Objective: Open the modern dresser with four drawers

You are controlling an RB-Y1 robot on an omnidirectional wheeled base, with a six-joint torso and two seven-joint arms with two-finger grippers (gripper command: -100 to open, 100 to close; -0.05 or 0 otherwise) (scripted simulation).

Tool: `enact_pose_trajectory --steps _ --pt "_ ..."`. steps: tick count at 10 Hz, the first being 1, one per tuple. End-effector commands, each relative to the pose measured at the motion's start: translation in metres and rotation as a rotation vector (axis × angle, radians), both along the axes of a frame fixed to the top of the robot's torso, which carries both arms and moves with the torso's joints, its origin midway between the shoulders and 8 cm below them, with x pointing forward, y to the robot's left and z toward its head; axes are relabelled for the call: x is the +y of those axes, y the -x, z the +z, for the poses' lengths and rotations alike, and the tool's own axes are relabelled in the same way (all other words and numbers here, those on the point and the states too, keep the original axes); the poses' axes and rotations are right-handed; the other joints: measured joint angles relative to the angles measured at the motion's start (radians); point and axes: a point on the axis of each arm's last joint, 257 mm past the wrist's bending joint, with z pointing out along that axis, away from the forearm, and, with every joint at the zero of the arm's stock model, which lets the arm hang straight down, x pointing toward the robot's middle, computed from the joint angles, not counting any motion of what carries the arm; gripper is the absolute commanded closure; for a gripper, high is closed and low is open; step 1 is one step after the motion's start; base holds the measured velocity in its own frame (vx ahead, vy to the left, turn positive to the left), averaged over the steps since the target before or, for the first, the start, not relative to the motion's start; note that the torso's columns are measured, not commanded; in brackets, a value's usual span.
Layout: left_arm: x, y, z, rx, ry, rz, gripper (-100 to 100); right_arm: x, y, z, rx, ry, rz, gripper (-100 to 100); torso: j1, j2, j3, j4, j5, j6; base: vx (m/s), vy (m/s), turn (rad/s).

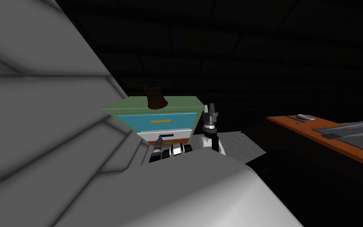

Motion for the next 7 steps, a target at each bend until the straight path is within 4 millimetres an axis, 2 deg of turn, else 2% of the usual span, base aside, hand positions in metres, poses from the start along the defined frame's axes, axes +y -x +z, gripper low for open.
enact_pose_trajectory --steps 1,4,5,6,7 --pt "-0.001 -0.011 -0.003 0.005 0.009 -0.03 100 0.0 0.0 0.0 0.0 0.0 0.0 0 0.0 0.0 0.0 0.0 -0.001 0.0 -0.041 -0.043 0.062" --pt "0.005 -0.032 -0.004 0.005 -0.005 -0.065 100 0.0 0.0 0.0 0.0 0.0 0.0 0 -0.001 0.0 0.0 -0.001 0.0 0.0 -0.047 -0.052 0.093" --pt "0.005 -0.032 -0.004 0.006 0.008 -0.065 100 0.0 0.0 0.0 0.0 0.0 0.0 0 -0.001 0.0 0.0 -0.001 0.0 0.0 -0.051 -0.038 0.062" --pt "0.009 -0.043 -0.004 0.007 -0.004 -0.08 100 0.0 0.0 0.0 0.0 0.0 0.0 0 0.0 0.001 0.0 -0.001 0.0 0.0 -0.059 -0.053 0.111" --pt "0.009 -0.043 -0.004 0.008 0.007 -0.08 100 0.0 0.0 0.0 0.0 0.0 0.0 0 0.0 0.001 0.0 -0.001 0.0 -0.001 -0.053 -0.051 0.067"
